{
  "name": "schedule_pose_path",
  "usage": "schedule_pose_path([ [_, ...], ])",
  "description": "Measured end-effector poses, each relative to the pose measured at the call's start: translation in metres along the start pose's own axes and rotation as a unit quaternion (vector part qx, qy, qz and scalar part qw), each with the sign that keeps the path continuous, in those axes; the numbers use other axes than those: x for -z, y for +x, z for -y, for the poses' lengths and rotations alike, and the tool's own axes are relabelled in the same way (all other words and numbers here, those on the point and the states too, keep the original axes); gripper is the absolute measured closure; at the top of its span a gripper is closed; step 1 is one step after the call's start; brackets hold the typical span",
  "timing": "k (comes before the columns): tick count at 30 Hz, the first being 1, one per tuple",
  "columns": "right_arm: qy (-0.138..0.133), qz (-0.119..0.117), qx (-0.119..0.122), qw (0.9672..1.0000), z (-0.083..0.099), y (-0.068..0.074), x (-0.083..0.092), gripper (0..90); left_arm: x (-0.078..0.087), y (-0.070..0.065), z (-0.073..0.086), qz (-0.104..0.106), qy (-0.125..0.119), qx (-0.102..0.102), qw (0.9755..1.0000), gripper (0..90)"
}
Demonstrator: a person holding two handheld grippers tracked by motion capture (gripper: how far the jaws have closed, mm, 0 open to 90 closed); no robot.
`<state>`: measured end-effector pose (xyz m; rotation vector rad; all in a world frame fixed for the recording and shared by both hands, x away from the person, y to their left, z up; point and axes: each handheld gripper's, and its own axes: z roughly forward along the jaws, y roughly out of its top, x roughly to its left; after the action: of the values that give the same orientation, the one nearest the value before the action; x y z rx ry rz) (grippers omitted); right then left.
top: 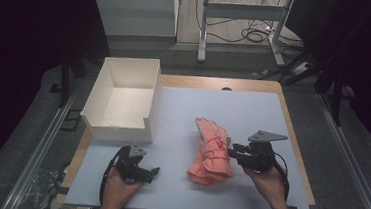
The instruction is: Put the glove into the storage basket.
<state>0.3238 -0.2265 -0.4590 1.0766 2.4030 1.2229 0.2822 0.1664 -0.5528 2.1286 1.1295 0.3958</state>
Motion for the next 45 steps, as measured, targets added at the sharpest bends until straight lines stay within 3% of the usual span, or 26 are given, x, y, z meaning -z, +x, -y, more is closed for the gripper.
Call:
schedule_pose_path([
  [6, 0.018, 0.002, -0.009, 0.9998, 0.02, -0.007, -0.004, 73.7, 0.0, 0.0, 0.0, 0.0, 0.002, -0.002, 1.0, 0.4],
  [8, 0.03, -0.005, -0.013, 0.9995, 0.033, -0.008, -0.007, 81.2, 0.0, 0.0, 0.0, 0.0, 0.002, -0.002, 1.0, 0.4],
  [13, 0.05, -0.016, -0.013, 0.9985, 0.05, -0.007, -0.011, 84.4, 0.0, 0.0, 0.0, 0.0, 0.002, -0.002, 1.0, 0.5],
  [14, 0.055, -0.027, -0.014, 0.9981, 0.055, -0.004, -0.011, 84.4, 0.0, 0.0, 0.0, 0.0, 0.002, -0.002, 1.0, 0.5],
  [23, 0.046, -0.054, -0.01, 0.9974, 0.057, 0.008, -0.006, 84.4, 0.0, 0.0, 0.0, 0.0, 0.002, -0.002, 1.0, 0.5],
  [30, 0.047, -0.058, -0.003, 0.9972, 0.054, 0.014, -0.007, 83.0, 0.001, 0.0, 0.0, -0.002, -0.002, 0.0, 1.0, 3.2],
  [31, 0.048, -0.057, -0.003, 0.9973, 0.054, 0.014, -0.007, 82.6, 0.002, 0.0, -0.002, -0.006, -0.003, 0.016, 0.9998, 4.9],
  [32, 0.048, -0.057, -0.003, 0.9973, 0.054, 0.014, -0.007, 82.6, 0.002, 0.0, -0.002, -0.006, -0.003, 0.016, 0.9998, 6.0],
  [33, 0.047, -0.055, -0.003, 0.9974, 0.054, 0.013, -0.007, 82.2, 0.0, -0.003, -0.01, 0.028, -0.008, 0.028, 0.9992, 7.5],
  [36, 0.047, -0.055, -0.005, 0.9974, 0.053, 0.012, -0.008, 81.6, -0.005, -0.013, -0.024, 0.036, -0.009, 0.011, 0.9993, 7.2],
  [37, 0.047, -0.054, -0.003, 0.9974, 0.053, 0.012, -0.009, 81.3, -0.013, -0.024, -0.041, 0.042, -0.012, -0.014, 0.999, 6.9],
  [40, 0.045, -0.054, -0.003, 0.9975, 0.054, 0.012, -0.008, 81.3, -0.027, -0.038, -0.059, 0.054, -0.015, -0.041, 0.9976, 6.9],
  [45, 0.045, -0.051, -0.006, 0.9976, 0.056, 0.011, -0.006, 81.4, -0.039, -0.051, -0.065, 0.062, -0.006, -0.051, 0.9968, 7.3],
])
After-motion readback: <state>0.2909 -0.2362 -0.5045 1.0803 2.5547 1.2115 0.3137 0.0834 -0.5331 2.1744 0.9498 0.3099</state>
